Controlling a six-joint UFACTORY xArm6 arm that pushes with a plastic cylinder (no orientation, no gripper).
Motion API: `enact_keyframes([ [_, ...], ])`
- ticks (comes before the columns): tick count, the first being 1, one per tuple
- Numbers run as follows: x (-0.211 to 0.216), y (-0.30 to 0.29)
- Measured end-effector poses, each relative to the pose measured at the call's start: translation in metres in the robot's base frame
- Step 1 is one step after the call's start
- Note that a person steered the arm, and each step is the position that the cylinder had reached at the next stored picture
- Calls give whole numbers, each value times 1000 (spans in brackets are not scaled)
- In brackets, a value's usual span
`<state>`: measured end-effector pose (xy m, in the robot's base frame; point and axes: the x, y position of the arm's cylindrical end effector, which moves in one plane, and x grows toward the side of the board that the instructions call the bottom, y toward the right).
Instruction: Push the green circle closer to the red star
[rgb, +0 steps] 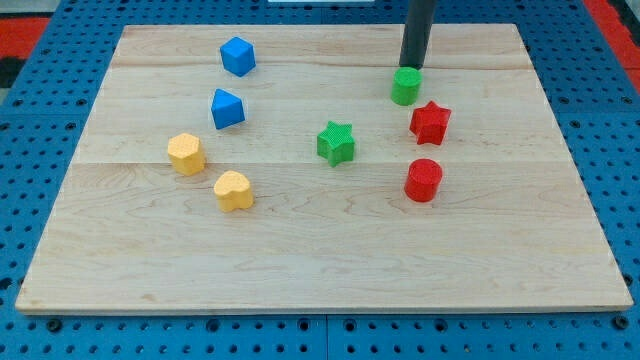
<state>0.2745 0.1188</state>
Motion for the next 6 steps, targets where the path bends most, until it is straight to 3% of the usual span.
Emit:
enact_keyframes([
  [2,0,-5],
  [6,44,-8],
])
